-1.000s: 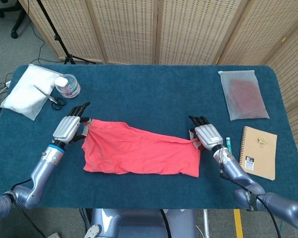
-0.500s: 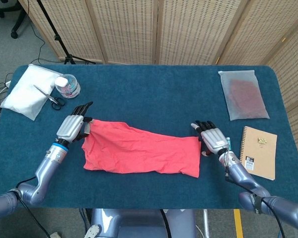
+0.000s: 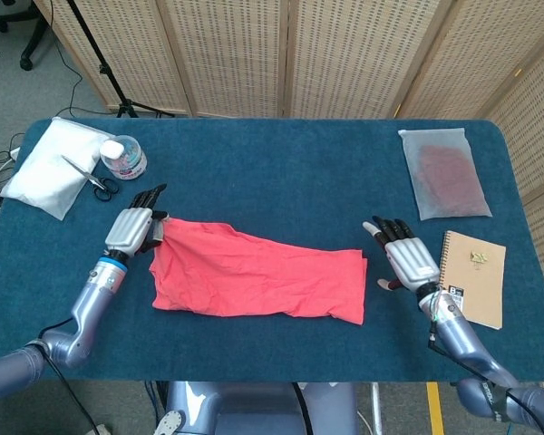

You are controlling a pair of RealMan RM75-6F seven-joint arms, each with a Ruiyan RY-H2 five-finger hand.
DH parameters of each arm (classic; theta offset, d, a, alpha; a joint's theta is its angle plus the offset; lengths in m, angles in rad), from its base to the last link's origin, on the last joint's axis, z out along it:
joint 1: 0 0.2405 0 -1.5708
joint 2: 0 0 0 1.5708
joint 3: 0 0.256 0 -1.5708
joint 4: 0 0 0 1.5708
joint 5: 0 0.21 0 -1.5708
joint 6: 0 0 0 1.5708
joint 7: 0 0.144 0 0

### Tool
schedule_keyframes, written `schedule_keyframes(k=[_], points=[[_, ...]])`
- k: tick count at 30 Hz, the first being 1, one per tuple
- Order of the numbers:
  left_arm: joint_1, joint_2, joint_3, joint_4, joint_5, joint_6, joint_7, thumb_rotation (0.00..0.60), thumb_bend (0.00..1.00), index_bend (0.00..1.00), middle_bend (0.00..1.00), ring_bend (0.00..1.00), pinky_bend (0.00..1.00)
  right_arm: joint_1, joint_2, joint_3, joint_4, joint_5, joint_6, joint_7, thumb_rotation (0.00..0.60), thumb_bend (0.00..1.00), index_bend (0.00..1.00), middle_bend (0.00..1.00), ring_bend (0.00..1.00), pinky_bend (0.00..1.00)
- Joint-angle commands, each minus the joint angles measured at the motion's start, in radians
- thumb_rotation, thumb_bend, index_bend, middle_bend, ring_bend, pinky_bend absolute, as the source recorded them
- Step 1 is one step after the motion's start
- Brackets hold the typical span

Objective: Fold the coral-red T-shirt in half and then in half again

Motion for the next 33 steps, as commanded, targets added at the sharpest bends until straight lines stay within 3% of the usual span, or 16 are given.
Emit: schedule_keyframes(k=[1, 7, 8, 10, 11, 12, 13, 18, 26, 31, 33], points=[[-0.012, -0.053, -0.009, 0.081, -0.011, -0.011, -0.013, 0.6, 0.65, 0.73, 0.0, 0.0, 0.0, -0.038, 0.041, -0.017, -0.038, -0.039, 0.045, 0.041, 0.6, 0.13, 0.0, 0.0, 0.0, 0.0], [-0.034, -0.125, -0.014, 0.199, -0.02, -0.044, -0.026, 0.6, 0.64, 0.72, 0.0, 0.0, 0.0, -0.084, 0.086, -0.035, -0.072, -0.083, 0.101, 0.083, 0.6, 0.13, 0.0, 0.0, 0.0, 0.0], [-0.037, -0.137, -0.014, 0.217, -0.025, -0.051, -0.022, 0.6, 0.63, 0.67, 0.0, 0.0, 0.0, -0.091, 0.091, -0.036, -0.075, -0.088, 0.111, 0.09, 0.6, 0.13, 0.0, 0.0, 0.0, 0.0], [-0.04, -0.154, -0.016, 0.242, -0.036, -0.066, -0.015, 0.6, 0.58, 0.41, 0.0, 0.0, 0.0, -0.103, 0.096, -0.038, -0.076, -0.097, 0.126, 0.1, 0.6, 0.13, 0.0, 0.0, 0.0, 0.0], [-0.042, -0.163, -0.016, 0.254, -0.041, -0.073, -0.01, 0.6, 0.55, 0.2, 0.0, 0.0, 0.0, -0.109, 0.098, -0.04, -0.074, -0.101, 0.134, 0.104, 0.6, 0.13, 0.0, 0.0, 0.0, 0.0], [-0.042, -0.168, -0.016, 0.261, -0.043, -0.074, -0.008, 0.6, 0.51, 0.06, 0.0, 0.0, 0.0, -0.113, 0.099, -0.041, -0.072, -0.104, 0.138, 0.107, 0.6, 0.13, 0.0, 0.0, 0.0, 0.0], [-0.043, -0.176, -0.017, 0.273, -0.043, -0.071, -0.004, 0.6, 0.48, 0.01, 0.0, 0.0, 0.0, -0.118, 0.101, -0.043, -0.069, -0.106, 0.143, 0.111, 0.6, 0.13, 0.0, 0.0, 0.0, 0.0], [-0.047, -0.206, -0.028, 0.309, -0.032, -0.054, -0.027, 0.6, 0.37, 0.0, 0.0, 0.0, 0.0, -0.136, 0.106, -0.048, -0.065, -0.118, 0.155, 0.141, 0.6, 0.13, 0.0, 0.0, 0.0, 0.0], [-0.029, -0.171, -0.021, 0.278, 0.023, -0.016, -0.097, 0.6, 0.37, 0.0, 0.0, 0.0, 0.0, -0.165, 0.109, -0.054, -0.065, -0.142, 0.184, 0.189, 0.6, 0.13, 0.0, 0.0, 0.0, 0.0], [0.018, -0.074, 0.042, 0.211, 0.136, 0.055, -0.184, 0.6, 0.4, 0.0, 0.0, 0.0, 0.0, -0.182, 0.12, -0.057, -0.078, -0.161, 0.209, 0.195, 0.6, 0.13, 0.0, 0.0, 0.0, 0.0], [0.04, -0.036, 0.073, 0.193, 0.197, 0.102, -0.249, 0.6, 0.44, 0.07, 0.0, 0.0, 0.0, -0.188, 0.121, -0.058, -0.085, -0.166, 0.215, 0.192, 0.6, 0.13, 0.0, 0.0, 0.0, 0.0]])
